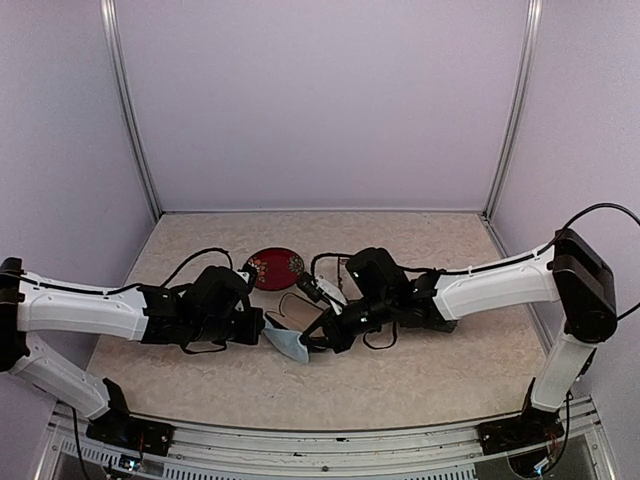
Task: Organize the sunglasses
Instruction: Place the folded cleaning cloth in the sunglasses case.
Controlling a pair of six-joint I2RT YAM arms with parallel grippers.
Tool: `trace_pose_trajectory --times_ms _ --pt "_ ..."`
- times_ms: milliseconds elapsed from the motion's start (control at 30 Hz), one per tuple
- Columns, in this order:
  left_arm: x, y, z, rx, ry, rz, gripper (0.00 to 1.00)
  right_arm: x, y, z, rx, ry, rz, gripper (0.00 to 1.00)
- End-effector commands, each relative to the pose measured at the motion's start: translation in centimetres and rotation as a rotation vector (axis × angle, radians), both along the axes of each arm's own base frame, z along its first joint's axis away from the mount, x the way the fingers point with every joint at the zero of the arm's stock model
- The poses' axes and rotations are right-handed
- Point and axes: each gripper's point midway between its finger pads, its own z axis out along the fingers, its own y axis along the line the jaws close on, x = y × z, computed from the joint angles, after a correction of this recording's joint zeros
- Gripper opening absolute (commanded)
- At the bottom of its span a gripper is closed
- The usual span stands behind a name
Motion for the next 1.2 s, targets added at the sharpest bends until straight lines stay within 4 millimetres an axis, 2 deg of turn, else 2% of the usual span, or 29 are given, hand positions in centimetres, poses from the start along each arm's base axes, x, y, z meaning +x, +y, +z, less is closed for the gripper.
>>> trace_pose_trajectory --times_ms 0,200,500,700,1167 --pt "2.6 -1.4 1.5 -0.043 -0.036 -0.020 0.00 1.9 -1.2 -1.4 -0.023 0.025 -0.065 0.00" --pt "4.5 -3.0 1.1 -0.038 -0.029 -0.050 0.00 3.6 -2.4 -2.0 -0.039 0.025 -0.099 0.00" --pt "6.1 -4.2 0.5 -0.026 -0.011 -0.075 0.00 4.4 -3.2 -3.4 -0.069 0.037 -0.117 0.00" --pt "7.0 -4.4 0.3 -0.014 -0.008 -0.081 0.00 4.7 -3.5 -4.4 -0.089 0.047 -0.127 0.00" --pt "7.6 -4.5 -2.1 0.026 0.036 -0.098 0.00 5.2 -3.9 -6.2 -0.127 0.068 -0.148 0.00"
